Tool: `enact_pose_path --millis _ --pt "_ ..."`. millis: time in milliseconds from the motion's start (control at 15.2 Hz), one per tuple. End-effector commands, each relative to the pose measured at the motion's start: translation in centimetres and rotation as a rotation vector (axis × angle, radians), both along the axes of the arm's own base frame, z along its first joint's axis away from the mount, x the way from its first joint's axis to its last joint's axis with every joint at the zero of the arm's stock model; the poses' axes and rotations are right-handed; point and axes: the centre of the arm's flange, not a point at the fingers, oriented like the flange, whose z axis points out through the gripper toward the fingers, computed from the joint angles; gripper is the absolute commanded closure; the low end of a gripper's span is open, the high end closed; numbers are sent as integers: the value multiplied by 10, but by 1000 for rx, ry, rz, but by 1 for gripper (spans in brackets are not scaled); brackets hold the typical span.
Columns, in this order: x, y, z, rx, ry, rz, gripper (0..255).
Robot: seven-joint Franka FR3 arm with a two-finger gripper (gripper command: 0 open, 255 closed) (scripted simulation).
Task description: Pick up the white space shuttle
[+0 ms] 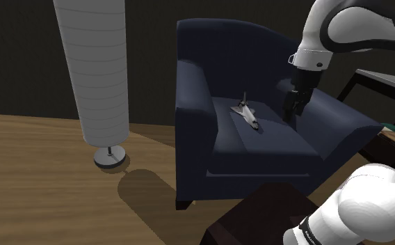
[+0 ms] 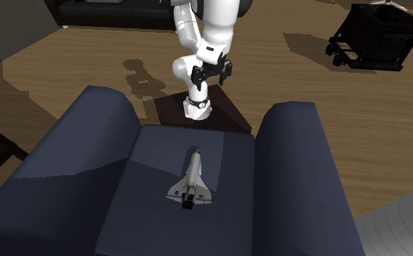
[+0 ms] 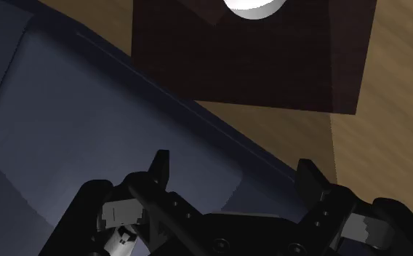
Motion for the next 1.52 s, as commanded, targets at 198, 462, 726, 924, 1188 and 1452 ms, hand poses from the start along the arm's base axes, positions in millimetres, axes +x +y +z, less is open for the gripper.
enact_pose_path --millis 198,462,726,924,1188,1452 --pt "31 -18 -14 12 -20 -67 0" --pt "71 -44 -33 28 -46 -156 0" --pt "108 -74 -51 44 -73 -245 0" --pt "135 -98 -64 56 -92 -312 0" --pt "169 -133 -82 72 -119 -401 0" --pt "199 -171 -99 88 -145 -490 0"
